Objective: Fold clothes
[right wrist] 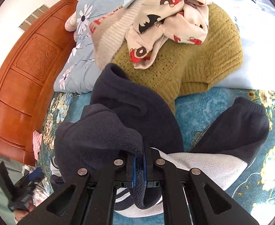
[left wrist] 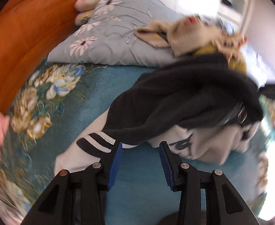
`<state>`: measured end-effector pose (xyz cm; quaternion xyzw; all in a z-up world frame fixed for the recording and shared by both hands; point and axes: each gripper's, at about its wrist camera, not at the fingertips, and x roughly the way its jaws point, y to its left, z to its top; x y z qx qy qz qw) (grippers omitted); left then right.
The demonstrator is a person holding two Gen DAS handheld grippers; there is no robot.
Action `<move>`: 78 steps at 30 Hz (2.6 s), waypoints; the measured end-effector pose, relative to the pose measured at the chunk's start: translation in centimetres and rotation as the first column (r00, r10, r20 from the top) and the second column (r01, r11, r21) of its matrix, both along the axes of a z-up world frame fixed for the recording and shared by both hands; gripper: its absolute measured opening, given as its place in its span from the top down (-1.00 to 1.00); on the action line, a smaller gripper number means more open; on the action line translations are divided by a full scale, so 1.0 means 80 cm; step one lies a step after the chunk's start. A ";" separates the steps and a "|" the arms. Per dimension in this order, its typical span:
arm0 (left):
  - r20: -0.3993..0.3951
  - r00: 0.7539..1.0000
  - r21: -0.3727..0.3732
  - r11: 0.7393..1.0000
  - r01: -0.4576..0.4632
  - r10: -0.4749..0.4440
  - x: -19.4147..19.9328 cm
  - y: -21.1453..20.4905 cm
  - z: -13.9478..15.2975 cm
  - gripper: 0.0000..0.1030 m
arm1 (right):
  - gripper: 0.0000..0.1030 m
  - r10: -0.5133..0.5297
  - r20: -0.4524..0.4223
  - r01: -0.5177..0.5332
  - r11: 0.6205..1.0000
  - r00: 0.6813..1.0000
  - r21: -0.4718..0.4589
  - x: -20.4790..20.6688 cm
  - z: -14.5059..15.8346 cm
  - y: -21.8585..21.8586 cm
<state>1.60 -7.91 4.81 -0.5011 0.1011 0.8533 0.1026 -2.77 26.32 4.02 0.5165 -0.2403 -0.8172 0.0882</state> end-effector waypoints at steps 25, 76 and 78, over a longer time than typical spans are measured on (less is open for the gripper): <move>-0.346 0.929 -0.099 0.979 -0.180 0.136 -0.047 -0.032 0.078 0.87 | 0.89 0.077 -0.182 -0.043 0.982 0.980 0.184 0.012 0.079 -0.042; -0.095 0.992 0.149 0.986 -0.074 0.088 0.034 -0.155 -0.055 0.80 | 0.89 -0.210 0.226 0.116 0.922 0.951 0.370 0.119 -0.014 -0.061; -0.045 0.995 0.164 0.983 -0.081 0.090 0.027 -0.159 -0.057 0.80 | 0.89 -0.232 0.286 0.113 0.919 0.930 0.377 0.118 -0.024 -0.066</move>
